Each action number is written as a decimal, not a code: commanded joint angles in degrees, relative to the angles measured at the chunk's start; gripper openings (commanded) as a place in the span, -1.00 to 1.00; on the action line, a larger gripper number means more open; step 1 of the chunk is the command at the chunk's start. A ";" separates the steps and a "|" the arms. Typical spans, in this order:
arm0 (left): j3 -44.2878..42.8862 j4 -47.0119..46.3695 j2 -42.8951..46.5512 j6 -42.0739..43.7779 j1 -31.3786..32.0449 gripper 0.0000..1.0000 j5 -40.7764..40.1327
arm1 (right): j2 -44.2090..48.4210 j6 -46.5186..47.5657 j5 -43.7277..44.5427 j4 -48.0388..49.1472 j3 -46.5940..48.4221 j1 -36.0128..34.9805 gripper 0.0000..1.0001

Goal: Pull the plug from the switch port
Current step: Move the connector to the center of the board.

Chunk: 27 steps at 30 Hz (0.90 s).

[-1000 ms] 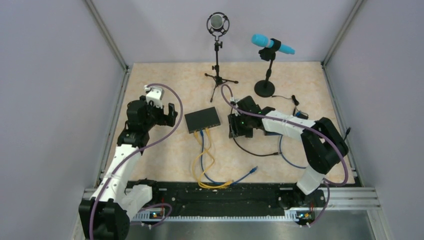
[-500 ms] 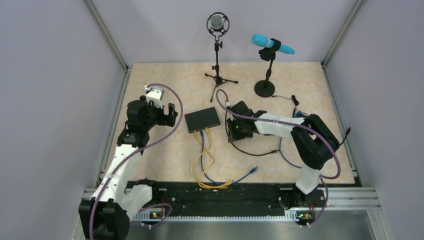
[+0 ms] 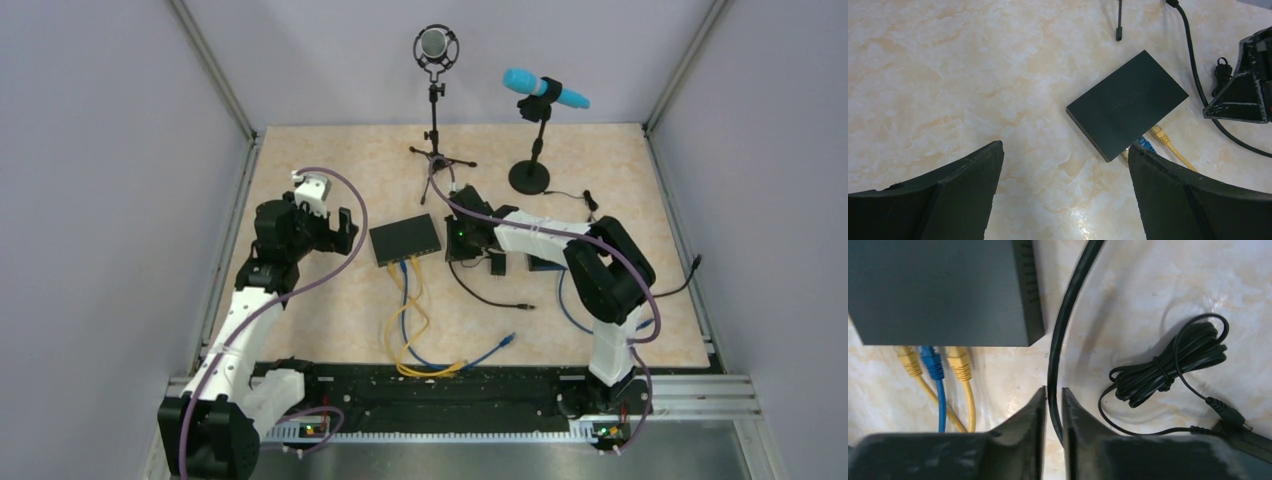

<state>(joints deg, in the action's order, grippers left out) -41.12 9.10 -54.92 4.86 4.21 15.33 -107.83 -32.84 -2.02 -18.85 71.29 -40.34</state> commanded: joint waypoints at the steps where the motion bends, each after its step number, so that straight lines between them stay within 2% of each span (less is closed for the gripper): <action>1: -0.48 -2.20 -0.90 0.70 -0.16 0.97 4.62 | 0.60 -1.74 1.75 -1.00 0.88 0.17 -0.50; 2: -0.35 -2.55 -1.24 1.02 -0.12 0.97 5.76 | 1.80 -1.50 1.76 -0.76 0.36 0.16 -0.36; 4: 0.19 -3.99 -2.26 2.20 0.26 0.97 7.99 | 4.70 -1.31 1.84 0.13 -0.76 0.17 -0.20; 6: 0.82 -5.19 -3.70 5.14 1.93 0.97 9.47 | 7.48 -1.65 1.44 1.20 -1.86 0.17 -0.15; 12: -1.75 -3.61 -10.83 14.04 7.21 0.97 10.74 | 12.88 -8.18 -5.92 12.80 -9.11 0.09 -0.13; 18: -8.50 4.97 -20.58 24.24 8.92 0.97 10.63 | 10.44 -19.60 -16.26 28.64 -15.55 0.08 -0.13; 27: -10.96 5.92 -28.82 29.06 10.60 0.97 9.89 | 2.78 -24.33 -20.38 34.97 -14.80 0.03 -0.16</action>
<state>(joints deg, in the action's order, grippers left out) -49.78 14.24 -81.52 30.06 13.76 24.62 -102.43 -53.56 -19.38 9.65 55.51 -40.34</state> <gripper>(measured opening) 0.986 0.428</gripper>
